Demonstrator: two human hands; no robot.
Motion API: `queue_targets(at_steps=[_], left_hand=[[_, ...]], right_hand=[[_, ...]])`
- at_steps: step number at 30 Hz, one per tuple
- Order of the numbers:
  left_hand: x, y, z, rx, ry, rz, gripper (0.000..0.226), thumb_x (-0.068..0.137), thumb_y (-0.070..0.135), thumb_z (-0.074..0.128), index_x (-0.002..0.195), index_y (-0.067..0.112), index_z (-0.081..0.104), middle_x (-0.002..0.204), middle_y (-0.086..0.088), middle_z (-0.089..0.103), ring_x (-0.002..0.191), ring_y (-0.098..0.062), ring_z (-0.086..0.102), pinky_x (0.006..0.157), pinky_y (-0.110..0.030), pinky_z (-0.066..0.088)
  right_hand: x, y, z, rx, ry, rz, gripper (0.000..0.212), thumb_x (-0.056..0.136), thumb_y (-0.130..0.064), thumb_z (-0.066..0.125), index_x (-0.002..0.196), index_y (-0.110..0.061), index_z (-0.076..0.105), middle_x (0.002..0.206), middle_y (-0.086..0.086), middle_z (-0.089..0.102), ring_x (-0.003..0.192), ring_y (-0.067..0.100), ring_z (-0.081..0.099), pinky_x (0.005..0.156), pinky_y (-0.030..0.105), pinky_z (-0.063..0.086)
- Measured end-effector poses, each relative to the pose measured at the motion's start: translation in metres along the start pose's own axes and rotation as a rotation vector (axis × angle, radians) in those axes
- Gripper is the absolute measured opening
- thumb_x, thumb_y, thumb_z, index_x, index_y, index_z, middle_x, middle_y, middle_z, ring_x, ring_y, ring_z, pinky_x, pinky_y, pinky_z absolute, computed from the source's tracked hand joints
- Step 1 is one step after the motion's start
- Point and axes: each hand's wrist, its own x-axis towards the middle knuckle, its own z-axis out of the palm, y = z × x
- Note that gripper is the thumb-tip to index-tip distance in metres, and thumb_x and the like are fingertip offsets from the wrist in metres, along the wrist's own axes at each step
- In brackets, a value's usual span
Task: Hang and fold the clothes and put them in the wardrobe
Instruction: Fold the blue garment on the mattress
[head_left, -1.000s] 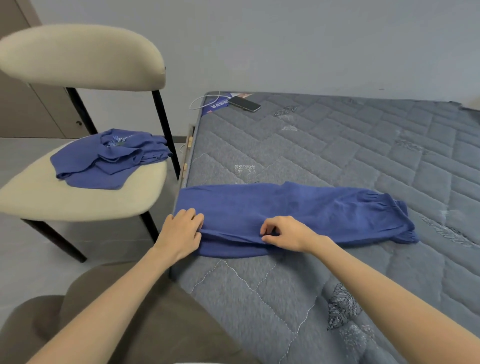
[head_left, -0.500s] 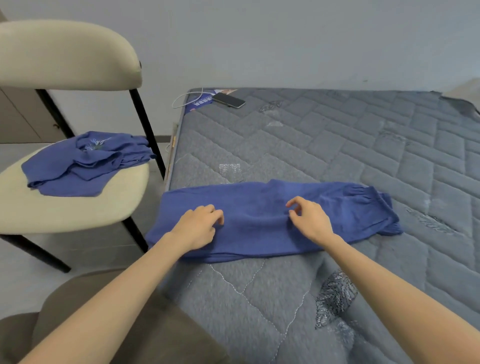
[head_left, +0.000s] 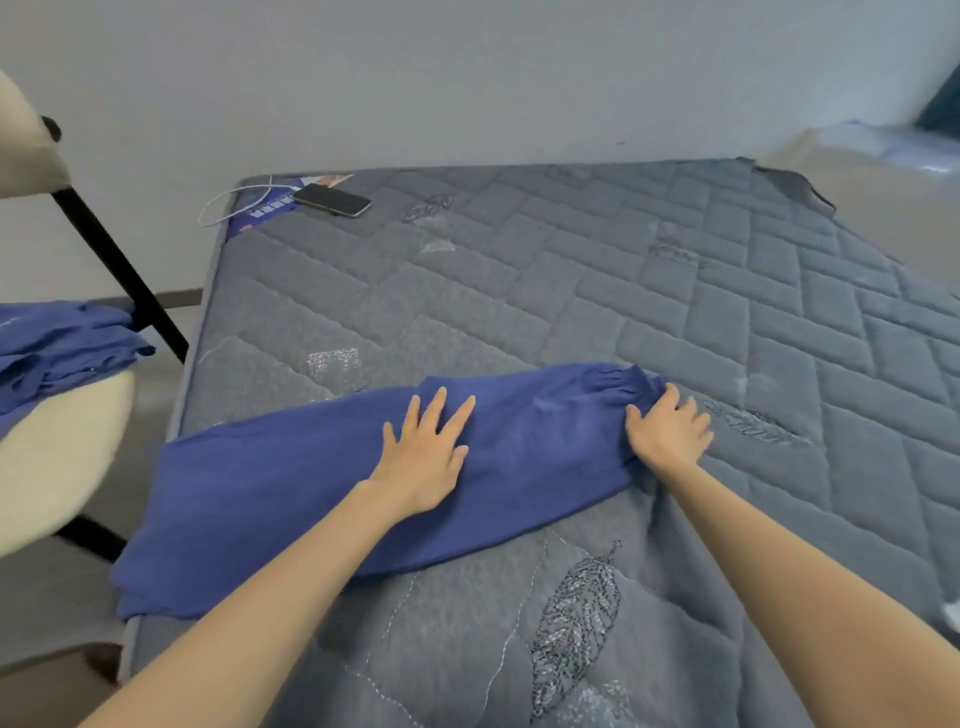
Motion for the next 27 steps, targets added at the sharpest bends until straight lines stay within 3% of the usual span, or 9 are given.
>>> queue_targets(at_steps=[3, 6, 8, 11, 15, 19, 22, 24, 27], left_hand=[[0.012, 0.007, 0.011, -0.031, -0.042, -0.063, 0.059, 0.102, 0.041, 0.021, 0.146, 0.039, -0.017, 0.154, -0.003, -0.029, 0.141, -0.035, -0.025, 0.111, -0.062, -0.001], [0.02, 0.01, 0.02, -0.068, -0.096, -0.14, 0.065, 0.098, 0.053, 0.02, 0.142, 0.04, -0.026, 0.15, -0.008, -0.036, 0.14, -0.037, -0.026, 0.109, -0.065, 0.0], [0.025, 0.012, 0.023, -0.1, -0.108, -0.192, 0.072, 0.094, 0.062, 0.019, 0.138, 0.04, -0.032, 0.149, -0.009, -0.038, 0.14, -0.037, -0.025, 0.108, -0.067, 0.0], [0.033, 0.017, 0.025, -0.131, -0.096, -0.238, 0.077, 0.088, 0.071, 0.016, 0.134, 0.042, -0.037, 0.149, -0.003, -0.038, 0.141, -0.036, -0.022, 0.106, -0.069, 0.0], [0.042, 0.015, 0.029, -0.108, -0.126, -0.306, 0.081, 0.082, 0.078, 0.012, 0.135, 0.041, -0.036, 0.15, 0.004, -0.037, 0.141, -0.035, -0.023, 0.105, -0.071, -0.003], [0.041, 0.013, 0.034, -0.028, -0.103, -0.331, 0.082, 0.081, 0.079, 0.009, 0.138, 0.038, -0.032, 0.146, 0.003, -0.044, 0.137, -0.035, -0.032, 0.102, -0.071, -0.01], [0.036, 0.017, 0.042, 0.074, 0.038, -0.202, 0.078, 0.086, 0.072, 0.008, 0.138, 0.03, -0.032, 0.147, 0.004, -0.042, 0.137, -0.029, -0.034, 0.104, -0.067, -0.015], [0.036, 0.019, 0.049, 0.129, 0.001, -0.117, 0.075, 0.089, 0.068, 0.006, 0.143, 0.027, -0.027, 0.15, 0.005, -0.037, 0.139, -0.024, -0.032, 0.107, -0.063, -0.017], [0.037, 0.018, 0.052, 0.137, -0.083, -0.117, 0.073, 0.09, 0.067, 0.007, 0.146, 0.028, -0.022, 0.151, 0.007, -0.033, 0.14, -0.021, -0.03, 0.108, -0.059, -0.018]], right_hand=[[0.016, 0.004, 0.001, 0.06, -0.054, 0.143, 0.079, 0.089, -0.059, 0.049, 0.141, -0.003, 0.029, 0.145, 0.022, 0.034, 0.134, 0.039, 0.029, 0.107, 0.049, 0.026], [0.027, 0.008, 0.0, 0.16, -0.092, 0.173, 0.086, 0.082, -0.065, 0.054, 0.136, 0.0, 0.037, 0.139, 0.021, 0.043, 0.128, 0.038, 0.042, 0.103, 0.046, 0.035], [0.03, 0.012, -0.003, 0.252, -0.129, 0.193, 0.071, 0.085, -0.055, 0.058, 0.13, -0.001, 0.046, 0.134, 0.021, 0.05, 0.122, 0.038, 0.05, 0.097, 0.043, 0.041], [0.029, 0.017, -0.013, 0.241, 0.011, 0.123, 0.039, 0.092, -0.036, 0.052, 0.118, -0.007, 0.058, 0.123, 0.021, 0.059, 0.112, 0.039, 0.055, 0.089, 0.04, 0.044], [0.026, 0.034, -0.018, 0.132, 0.143, 0.126, 0.031, 0.097, -0.026, 0.042, 0.119, -0.008, 0.053, 0.127, 0.02, 0.053, 0.115, 0.039, 0.051, 0.088, 0.043, 0.042], [0.026, 0.043, -0.009, 0.013, -0.009, 0.21, 0.045, 0.092, -0.023, 0.049, 0.131, -0.003, 0.039, 0.14, 0.022, 0.038, 0.126, 0.04, 0.038, 0.101, 0.044, 0.034], [0.035, 0.037, -0.008, 0.047, -0.067, 0.242, 0.069, 0.084, -0.047, 0.057, 0.132, -0.002, 0.037, 0.139, 0.022, 0.041, 0.128, 0.04, 0.038, 0.103, 0.045, 0.033], [0.041, 0.038, -0.01, 0.105, -0.131, 0.259, 0.08, 0.079, -0.06, 0.06, 0.132, -0.004, 0.039, 0.137, 0.02, 0.047, 0.127, 0.039, 0.042, 0.103, 0.045, 0.037], [0.045, 0.038, -0.016, 0.278, -0.241, 0.261, 0.071, 0.078, -0.053, 0.066, 0.127, -0.005, 0.049, 0.13, 0.018, 0.055, 0.117, 0.035, 0.053, 0.094, 0.039, 0.044]])
